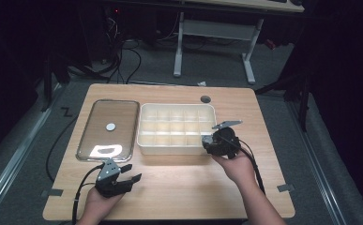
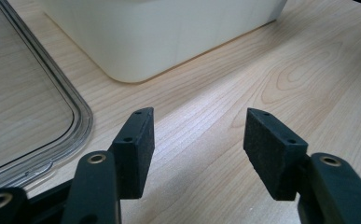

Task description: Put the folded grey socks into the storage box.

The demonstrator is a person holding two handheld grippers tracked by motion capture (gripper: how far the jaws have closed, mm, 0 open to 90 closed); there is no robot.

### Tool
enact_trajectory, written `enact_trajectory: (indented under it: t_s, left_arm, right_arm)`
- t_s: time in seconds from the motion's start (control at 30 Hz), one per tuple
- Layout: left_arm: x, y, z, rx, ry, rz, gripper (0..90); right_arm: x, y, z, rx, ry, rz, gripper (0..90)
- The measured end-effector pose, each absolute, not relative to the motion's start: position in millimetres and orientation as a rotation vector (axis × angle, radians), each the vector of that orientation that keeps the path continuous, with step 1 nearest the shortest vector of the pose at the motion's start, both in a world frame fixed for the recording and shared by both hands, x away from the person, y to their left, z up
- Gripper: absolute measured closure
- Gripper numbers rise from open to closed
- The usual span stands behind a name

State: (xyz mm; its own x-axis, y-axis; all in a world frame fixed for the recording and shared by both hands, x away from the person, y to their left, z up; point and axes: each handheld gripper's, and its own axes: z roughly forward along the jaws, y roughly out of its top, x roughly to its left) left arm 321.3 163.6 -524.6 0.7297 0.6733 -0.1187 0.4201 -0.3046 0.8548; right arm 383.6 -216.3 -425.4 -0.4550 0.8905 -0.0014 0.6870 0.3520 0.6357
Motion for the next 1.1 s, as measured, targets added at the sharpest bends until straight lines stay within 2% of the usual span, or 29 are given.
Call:
enact_trajectory:
  t_s: [0.73,1.1]
  left_arm:
    - [306.0,152.7,-521.0,1.975,0.789,0.37,42.1]
    - [304.2,146.5,-522.8,1.994,0.765,0.355,41.9]
  right_arm:
    - [281.8,-211.8,-516.1,1.238,2.089,1.089,46.5]
    - [278.1,-223.8,-522.3,1.243,2.018,1.104,44.7]
